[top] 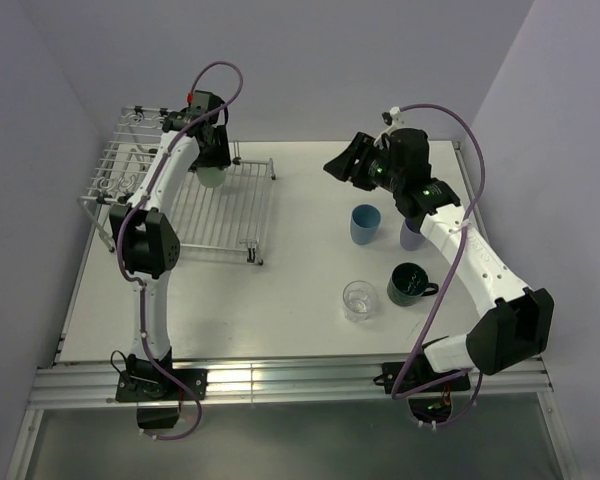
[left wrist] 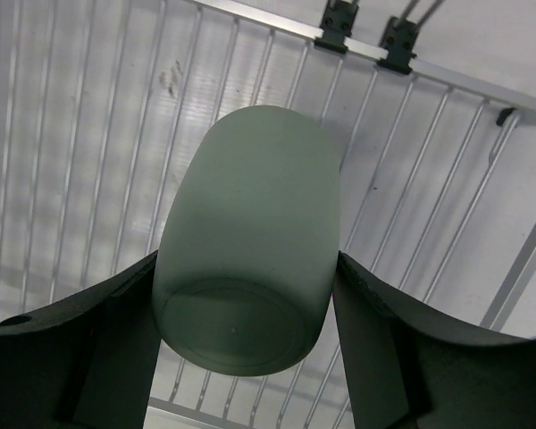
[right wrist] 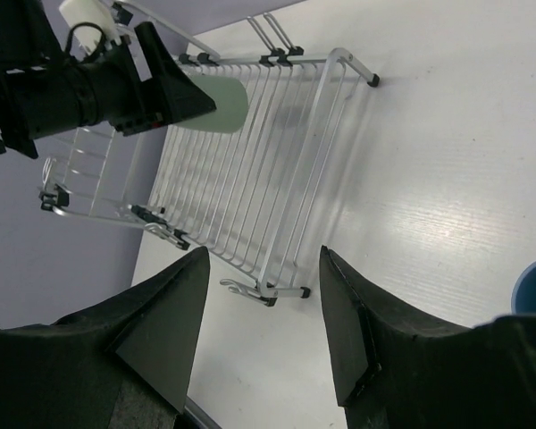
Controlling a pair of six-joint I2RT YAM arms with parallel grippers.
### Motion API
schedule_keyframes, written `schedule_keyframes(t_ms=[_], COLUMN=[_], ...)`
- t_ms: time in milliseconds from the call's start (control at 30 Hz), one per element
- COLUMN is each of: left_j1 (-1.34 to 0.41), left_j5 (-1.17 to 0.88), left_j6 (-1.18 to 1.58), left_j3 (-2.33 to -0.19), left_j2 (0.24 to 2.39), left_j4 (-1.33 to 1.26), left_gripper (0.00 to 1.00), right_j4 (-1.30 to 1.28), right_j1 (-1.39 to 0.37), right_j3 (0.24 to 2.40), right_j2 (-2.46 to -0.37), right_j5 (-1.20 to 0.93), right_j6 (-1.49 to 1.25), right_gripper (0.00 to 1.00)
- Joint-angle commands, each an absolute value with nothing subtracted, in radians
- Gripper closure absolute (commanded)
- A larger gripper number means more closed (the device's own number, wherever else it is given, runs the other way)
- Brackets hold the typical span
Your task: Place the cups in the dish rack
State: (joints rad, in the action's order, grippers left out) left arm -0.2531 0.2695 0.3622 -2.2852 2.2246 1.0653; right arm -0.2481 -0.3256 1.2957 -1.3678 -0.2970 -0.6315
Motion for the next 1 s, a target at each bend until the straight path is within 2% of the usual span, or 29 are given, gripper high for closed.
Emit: schedule_keyframes(t_ms=[0,300,567,833,933,967], left_j1=[-0.250,-0.218,-0.193,-0.190,-0.190,-0.190], left_j5=[0.327,0.354,0.362,0.373,0.370,0.370], left_j6=[0.336,0.331,0.337,0.342,0.345,0.347], left_j3=[-2.349,-2.368,-2.370,-2.368,-2.364,-2.361], left_j2=[2.226,2.272,2.304,2.324,2.327,2.327], left_j4=[1.071,1.066,1.040,1.029,1.022,1.020], left_gripper=[1.00,1.00,0.94,0.81,0.69,0.61], right_j4=[-0.227,-0.216,-0.207,-0.196,-0.192,-0.192], right_j1=[-0.345,-0.368,-0.377,-0.380,-0.382,-0.385], right_j3=[1.328,1.325,1.324,1.318,1.315,1.315], right_j2=[-1.382,-1.408,-1.433,-1.445,-1.450,-1.451], right_j5=[-0.295,-0.299,-0.299,-0.304,-0.305,-0.308], right_j6=[-0.609,-0.607,-0.606,-0.607,-0.607,-0.606], right_gripper=[0.40,0.40,0.40,0.40,0.40,0.40])
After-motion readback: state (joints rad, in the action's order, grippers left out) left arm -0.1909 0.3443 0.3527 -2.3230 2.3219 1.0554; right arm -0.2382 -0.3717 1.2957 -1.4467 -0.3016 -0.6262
